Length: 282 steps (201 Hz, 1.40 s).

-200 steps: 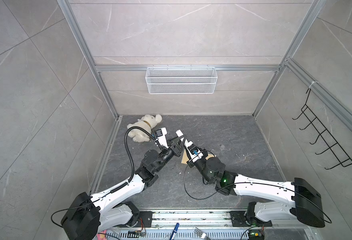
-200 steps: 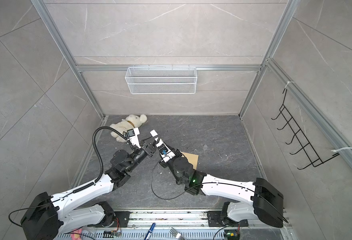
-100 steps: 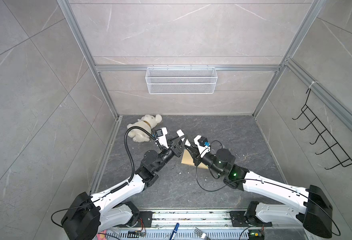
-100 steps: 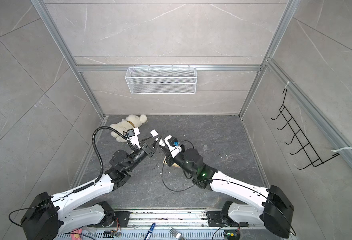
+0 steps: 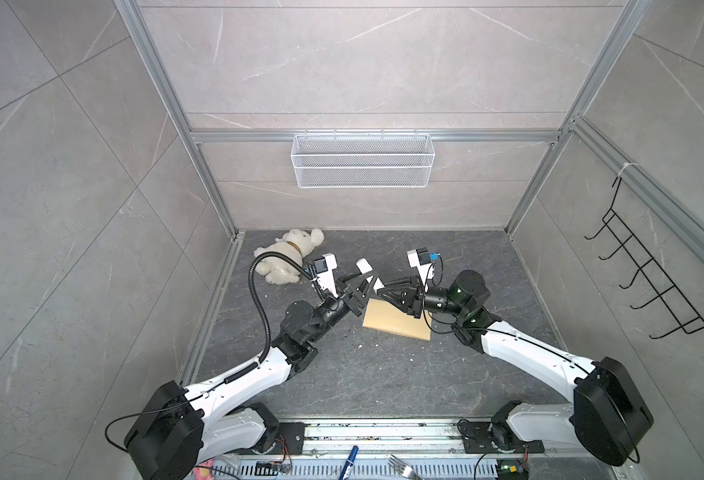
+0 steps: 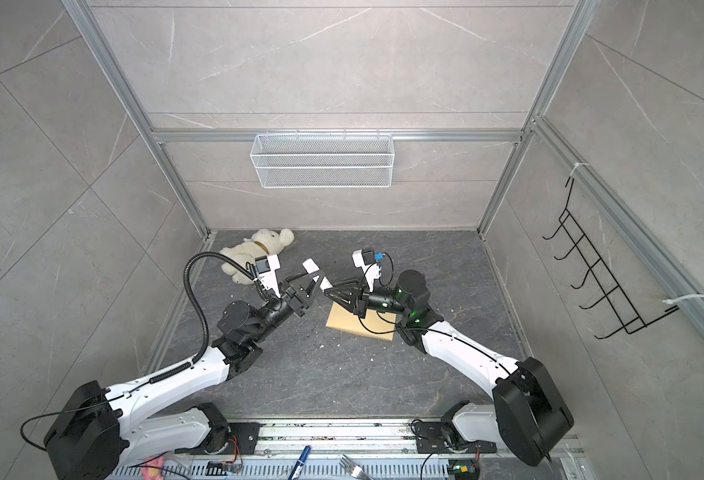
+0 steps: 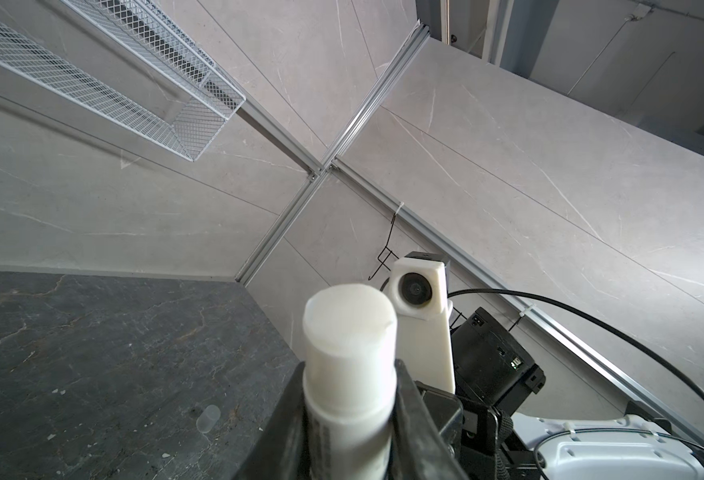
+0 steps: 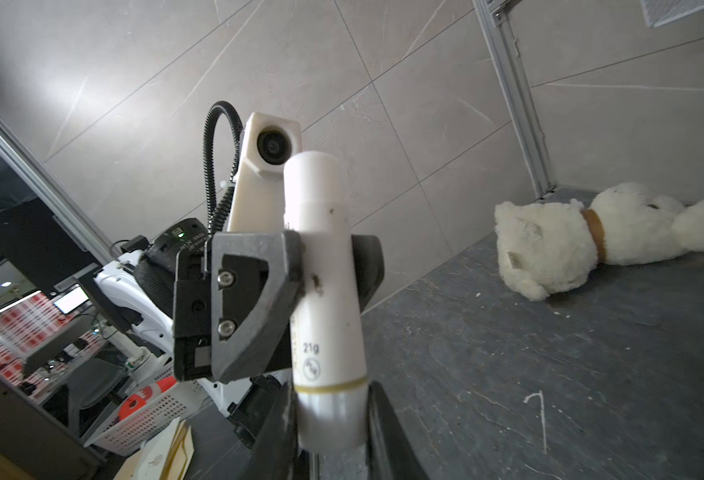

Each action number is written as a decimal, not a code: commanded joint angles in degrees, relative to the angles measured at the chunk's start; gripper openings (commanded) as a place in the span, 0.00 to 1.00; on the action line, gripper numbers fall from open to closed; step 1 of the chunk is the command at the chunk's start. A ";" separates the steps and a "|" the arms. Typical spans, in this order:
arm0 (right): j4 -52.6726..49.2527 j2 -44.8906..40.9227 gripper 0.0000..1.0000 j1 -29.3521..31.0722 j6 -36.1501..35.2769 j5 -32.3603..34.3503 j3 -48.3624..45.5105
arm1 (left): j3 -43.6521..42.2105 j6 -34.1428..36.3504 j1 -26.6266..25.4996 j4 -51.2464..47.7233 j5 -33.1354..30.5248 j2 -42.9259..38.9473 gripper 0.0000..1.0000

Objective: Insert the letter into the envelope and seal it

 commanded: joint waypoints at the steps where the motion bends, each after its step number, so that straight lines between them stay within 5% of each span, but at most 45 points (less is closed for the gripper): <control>1: 8.39 1.51 0.00 -3.93 9.86 4.66 0.43 | 0.65 2.87 -0.36 5.97 5.01 -1.30 0.00; 49: -9.14 -3.15 0.07 -2.59 -2.54 12.51 2.19 | 0.75 2.94 -0.39 2.89 0.84 -1.57 0.00; 75: -23.83 -9.80 0.43 3.26 -20.25 26.46 2.65 | 0.94 3.29 -0.27 0.43 -2.07 -1.65 0.00; 94: -29.75 -13.86 0.55 9.23 -32.66 40.42 2.05 | 0.82 3.31 -0.23 0.15 -3.41 -1.67 0.00; 121: -26.66 -17.73 0.58 16.39 -44.72 56.58 -2.03 | 1.13 3.28 -0.25 -0.29 -3.77 -1.40 0.00; 174: -20.69 -14.43 0.60 26.99 -57.00 73.66 -2.97 | 1.65 3.09 -0.28 -0.38 -3.90 -0.72 0.00; 282: -10.54 -5.01 0.52 32.96 -60.59 84.42 0.03 | 1.71 2.42 -0.28 -0.64 -3.76 -0.48 0.00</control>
